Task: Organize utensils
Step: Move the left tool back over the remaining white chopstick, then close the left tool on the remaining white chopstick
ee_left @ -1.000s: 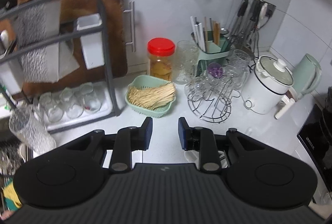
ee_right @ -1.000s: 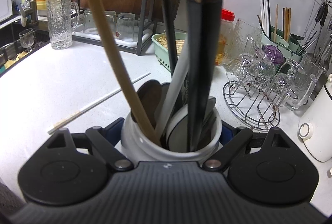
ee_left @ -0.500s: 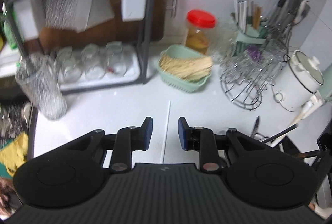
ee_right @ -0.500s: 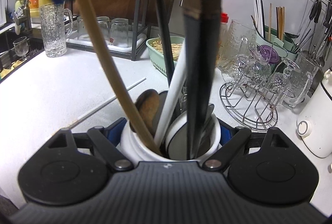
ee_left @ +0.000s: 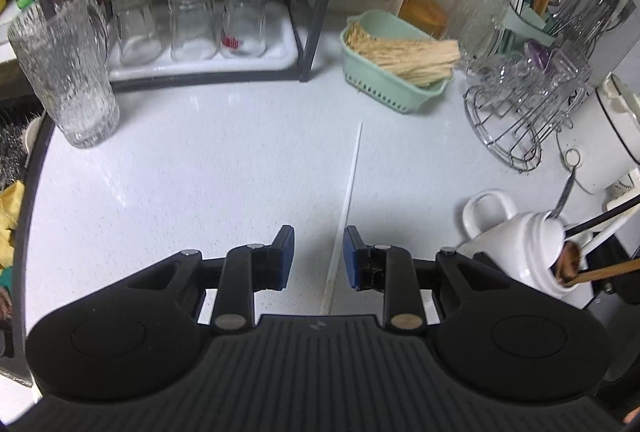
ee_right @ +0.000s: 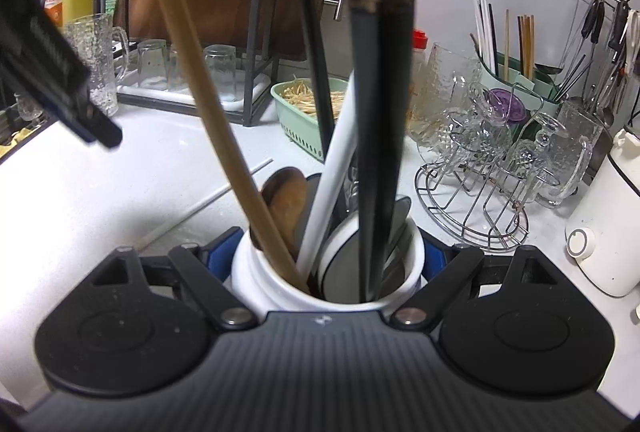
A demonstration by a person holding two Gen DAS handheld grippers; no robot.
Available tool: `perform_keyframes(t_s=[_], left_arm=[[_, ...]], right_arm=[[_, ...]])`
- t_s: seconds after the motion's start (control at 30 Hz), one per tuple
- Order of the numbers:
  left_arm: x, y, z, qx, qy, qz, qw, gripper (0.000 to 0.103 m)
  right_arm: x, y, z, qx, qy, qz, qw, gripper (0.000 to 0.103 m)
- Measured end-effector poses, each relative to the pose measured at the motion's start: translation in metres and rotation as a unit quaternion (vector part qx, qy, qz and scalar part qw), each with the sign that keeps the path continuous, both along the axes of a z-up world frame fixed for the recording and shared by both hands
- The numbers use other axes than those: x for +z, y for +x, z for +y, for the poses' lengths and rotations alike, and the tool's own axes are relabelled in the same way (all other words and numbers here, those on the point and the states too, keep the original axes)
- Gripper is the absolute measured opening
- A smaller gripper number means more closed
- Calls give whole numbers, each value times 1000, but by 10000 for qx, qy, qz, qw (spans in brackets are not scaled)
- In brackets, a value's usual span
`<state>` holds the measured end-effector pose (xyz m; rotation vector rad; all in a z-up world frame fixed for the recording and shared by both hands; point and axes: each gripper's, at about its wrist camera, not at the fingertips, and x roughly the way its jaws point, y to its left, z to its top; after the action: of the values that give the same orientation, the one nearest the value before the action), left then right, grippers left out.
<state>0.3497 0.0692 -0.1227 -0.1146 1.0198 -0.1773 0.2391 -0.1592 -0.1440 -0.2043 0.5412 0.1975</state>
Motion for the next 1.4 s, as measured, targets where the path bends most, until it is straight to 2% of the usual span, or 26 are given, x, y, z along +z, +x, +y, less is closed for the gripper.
perform_keyframes(t_s=[0.07,0.13,0.2,0.47,0.53,0.6,0.77,0.9,0.97,1.1,1.4], left_arm=[[-10,1,1,14,-7,51,10000,31],[-19,3,2,10,-68,117,9999,31],[-27,4,1,-30,-66,143,9999,31],[-55,15,-12,-286,-163,270,9991,31],[-60,17,-18,-419,-142,248,9987,31],[-65,19,-25,-564,-15,222,9982,31],[-75,22,-36,-917,361,211,9949,29],[-78,23,-39,-1105,490,156,9925,29],[-78,24,-41,-1206,573,138,9909,27],[-77,24,-46,-1311,757,211,9883,8],[-77,3,-52,-1029,663,300,9920,7]], right_arm=[[1,0,0,-5,10,14,10000,88],[3,1,-3,-60,113,-11,9999,97],[6,0,-7,-136,280,-63,9995,101],[10,-7,-16,-260,629,178,9975,100],[10,-8,-13,-265,550,268,9978,90],[10,-8,-9,-268,405,308,9983,90],[10,-7,-5,-398,397,364,9978,90],[10,-6,-2,-498,394,421,9971,90],[11,-6,-1,-542,386,425,9969,90],[10,-6,0,-622,425,429,9962,90],[12,-5,-4,-464,380,524,9968,90]])
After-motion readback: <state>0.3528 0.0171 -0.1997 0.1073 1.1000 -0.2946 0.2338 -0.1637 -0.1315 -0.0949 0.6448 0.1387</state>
